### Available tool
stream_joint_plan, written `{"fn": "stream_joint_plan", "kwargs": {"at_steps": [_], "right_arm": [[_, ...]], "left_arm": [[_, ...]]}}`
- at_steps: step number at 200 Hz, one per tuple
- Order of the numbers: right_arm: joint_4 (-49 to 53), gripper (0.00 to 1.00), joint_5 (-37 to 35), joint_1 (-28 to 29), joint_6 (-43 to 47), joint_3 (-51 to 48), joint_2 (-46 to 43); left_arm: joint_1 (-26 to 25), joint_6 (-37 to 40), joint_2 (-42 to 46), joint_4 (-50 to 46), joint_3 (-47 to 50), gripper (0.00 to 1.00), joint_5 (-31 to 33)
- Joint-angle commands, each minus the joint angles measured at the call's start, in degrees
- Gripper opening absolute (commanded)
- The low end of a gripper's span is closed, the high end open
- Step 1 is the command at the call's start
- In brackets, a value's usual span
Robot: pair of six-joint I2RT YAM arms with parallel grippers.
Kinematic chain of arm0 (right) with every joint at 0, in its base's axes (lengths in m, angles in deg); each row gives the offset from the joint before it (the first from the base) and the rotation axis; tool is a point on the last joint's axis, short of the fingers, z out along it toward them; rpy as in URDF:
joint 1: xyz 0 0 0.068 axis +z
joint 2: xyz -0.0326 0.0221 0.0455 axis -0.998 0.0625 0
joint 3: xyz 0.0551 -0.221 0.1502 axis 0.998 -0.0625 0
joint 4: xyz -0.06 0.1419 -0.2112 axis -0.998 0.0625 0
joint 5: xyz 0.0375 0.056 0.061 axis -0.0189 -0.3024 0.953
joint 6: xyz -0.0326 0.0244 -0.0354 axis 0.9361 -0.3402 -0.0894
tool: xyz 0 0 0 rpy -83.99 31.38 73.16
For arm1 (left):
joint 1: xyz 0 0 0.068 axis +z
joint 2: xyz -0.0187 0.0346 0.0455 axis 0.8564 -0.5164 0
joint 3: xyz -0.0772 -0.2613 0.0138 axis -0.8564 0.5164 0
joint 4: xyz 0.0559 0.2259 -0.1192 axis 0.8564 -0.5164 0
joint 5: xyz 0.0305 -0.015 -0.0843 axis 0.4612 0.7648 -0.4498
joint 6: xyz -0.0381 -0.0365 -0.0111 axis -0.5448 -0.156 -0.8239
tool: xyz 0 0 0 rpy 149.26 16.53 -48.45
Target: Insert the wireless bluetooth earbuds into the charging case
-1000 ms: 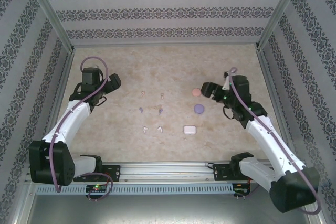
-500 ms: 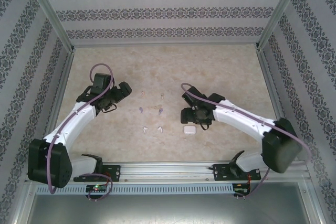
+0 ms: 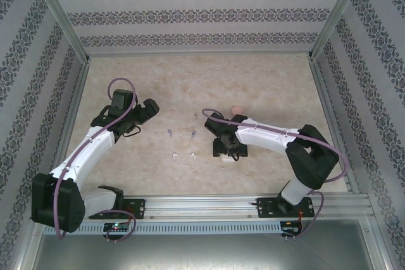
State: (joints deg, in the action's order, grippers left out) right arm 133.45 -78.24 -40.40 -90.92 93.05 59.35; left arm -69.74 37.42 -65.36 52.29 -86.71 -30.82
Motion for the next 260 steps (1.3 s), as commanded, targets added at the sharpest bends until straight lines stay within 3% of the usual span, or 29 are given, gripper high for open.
{"fn": "stream_joint_plan", "kwargs": {"at_steps": [1,80,158,183,214,260], "right_arm": [[-1.6,0.79,-1.4,0.5,-2.6,-1.8,1.3],[-5.9,0.72,-0.9,0.2,-2.9,-3.8,4.9],[-8.9,0.45,1.8,-0.2,-2.9,-6.8,0.6],[-9.2,0.45,3.3,-1.0,-2.9,-4.9,-4.3],[-11.8,0.46,6.6,-4.4,-3.5,1.4,-7.5],[-19.3,0.46,14.0,-11.9,-11.7,16.0,-0.6]], "left_arm": [[-0.5,1.1,0.9,1.4,0.4,1.0,0.9],[-0.6,1.2,1.7,1.0,-0.4,1.0,0.1],[-0.9,-2.9,3.0,-3.0,-1.9,1.0,1.1],[-1.1,-2.6,3.6,2.9,1.2,1.0,0.3],[-1.4,-0.9,5.1,16.9,7.3,1.0,-4.5],[-1.3,-2.6,5.5,40.2,17.0,0.99,-13.8]]}}
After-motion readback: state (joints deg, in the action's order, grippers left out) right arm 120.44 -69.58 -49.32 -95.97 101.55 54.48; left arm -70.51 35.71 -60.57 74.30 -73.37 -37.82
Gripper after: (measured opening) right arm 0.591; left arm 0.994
